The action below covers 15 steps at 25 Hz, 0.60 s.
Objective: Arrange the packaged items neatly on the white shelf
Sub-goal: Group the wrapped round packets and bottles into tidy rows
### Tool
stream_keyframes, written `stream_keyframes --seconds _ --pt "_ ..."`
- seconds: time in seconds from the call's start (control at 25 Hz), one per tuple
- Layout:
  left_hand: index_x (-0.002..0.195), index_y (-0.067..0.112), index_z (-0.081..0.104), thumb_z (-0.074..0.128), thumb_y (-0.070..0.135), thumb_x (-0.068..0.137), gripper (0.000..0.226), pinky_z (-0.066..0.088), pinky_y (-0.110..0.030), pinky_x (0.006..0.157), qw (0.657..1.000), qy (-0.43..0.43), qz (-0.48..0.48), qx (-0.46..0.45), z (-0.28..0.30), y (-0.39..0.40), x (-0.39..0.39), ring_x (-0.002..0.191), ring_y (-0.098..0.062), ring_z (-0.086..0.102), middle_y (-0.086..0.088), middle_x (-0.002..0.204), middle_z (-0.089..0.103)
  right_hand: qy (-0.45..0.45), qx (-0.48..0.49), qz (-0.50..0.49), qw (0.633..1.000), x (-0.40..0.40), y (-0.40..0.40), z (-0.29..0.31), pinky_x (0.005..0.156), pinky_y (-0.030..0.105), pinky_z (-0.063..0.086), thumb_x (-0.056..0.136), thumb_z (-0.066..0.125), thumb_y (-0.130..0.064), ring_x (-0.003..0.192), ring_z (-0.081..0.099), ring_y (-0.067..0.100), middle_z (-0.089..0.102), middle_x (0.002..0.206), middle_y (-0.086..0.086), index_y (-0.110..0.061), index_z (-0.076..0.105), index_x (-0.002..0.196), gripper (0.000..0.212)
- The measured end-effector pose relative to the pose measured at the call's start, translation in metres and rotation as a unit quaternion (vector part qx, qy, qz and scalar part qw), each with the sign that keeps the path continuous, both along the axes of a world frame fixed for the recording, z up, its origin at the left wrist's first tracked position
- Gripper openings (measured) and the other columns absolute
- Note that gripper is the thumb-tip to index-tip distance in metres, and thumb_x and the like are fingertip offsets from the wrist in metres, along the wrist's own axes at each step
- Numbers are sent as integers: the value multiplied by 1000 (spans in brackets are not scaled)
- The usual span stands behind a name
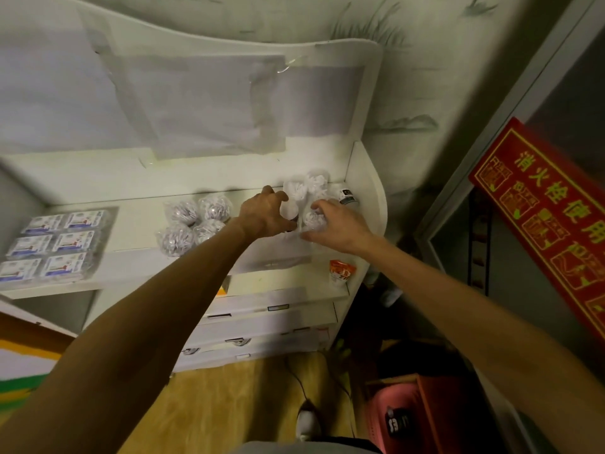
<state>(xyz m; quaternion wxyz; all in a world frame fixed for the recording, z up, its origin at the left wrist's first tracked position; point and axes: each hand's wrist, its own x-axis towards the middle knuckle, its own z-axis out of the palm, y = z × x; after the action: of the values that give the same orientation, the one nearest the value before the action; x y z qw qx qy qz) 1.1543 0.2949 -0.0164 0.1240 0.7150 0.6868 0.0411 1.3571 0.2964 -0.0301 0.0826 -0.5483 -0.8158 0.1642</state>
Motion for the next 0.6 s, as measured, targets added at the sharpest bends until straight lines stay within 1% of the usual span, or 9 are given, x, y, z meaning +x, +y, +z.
stream_keyframes --seconds 0.04,0.12,0.2,0.28,0.36,0.44,0.52,0.6 --pt "140 24 50 70 61 78 75 49 -40 90 1000 0 -5 3 0 -1 -1 114 -27 58 -5 137 48 5 14 -8 1000 -2 0 1 88 39 52 76 64 -70 113 58 19 55 132 -4 -28 52 132 71" --pt "138 23 50 69 61 80 72 49 -39 91 1000 0 -17 4 -1 -6 -4 114 -26 59 -4 136 52 11 25 2 1000 -4 3 2 89 39 51 79 67 -60 113 58 19 56 131 -5 -28 53 133 64" --pt "135 23 52 70 60 78 70 49 -37 90 1000 -10 -15 -1 -1 -9 -8 113 -25 59 -2 132 59 27 4 20 999 -1 4 4 92 42 52 76 72 -51 117 57 20 54 135 -3 -28 49 139 71" --pt "132 20 53 73 57 76 69 51 -36 85 999 -37 -2 0 1 -13 -11 106 -24 61 -1 125 64 52 -2 18 998 4 4 3 93 43 52 72 75 -46 117 58 20 53 136 -3 -27 47 141 77" --pt "129 18 51 75 53 75 69 51 -36 81 998 -56 13 -1 2 -17 -15 100 -25 62 -3 121 65 65 7 17 998 8 2 1 94 40 52 71 76 -41 115 58 19 51 135 -3 -26 50 139 74" --pt "126 17 48 76 53 75 69 49 -35 77 998 -57 28 -6 0 -21 -17 96 -25 61 -5 119 65 64 15 23 998 11 0 0 93 38 51 73 75 -37 113 57 17 51 134 -4 -26 52 137 69" --pt "128 15 45 74 55 75 72 47 -34 75 999 -36 32 -14 1 -22 -16 95 -26 59 -7 118 64 45 18 24 999 15 -1 2 89 37 52 75 75 -38 110 58 17 54 130 -5 -27 53 134 64" --pt "141 16 40 72 57 76 84 48 -37 84 999 24 5 -36 4 -19 -14 108 -31 59 -10 126 61 8 23 25 999 20 -1 6 84 35 52 75 74 -38 107 60 18 60 126 -5 -28 52 130 61"
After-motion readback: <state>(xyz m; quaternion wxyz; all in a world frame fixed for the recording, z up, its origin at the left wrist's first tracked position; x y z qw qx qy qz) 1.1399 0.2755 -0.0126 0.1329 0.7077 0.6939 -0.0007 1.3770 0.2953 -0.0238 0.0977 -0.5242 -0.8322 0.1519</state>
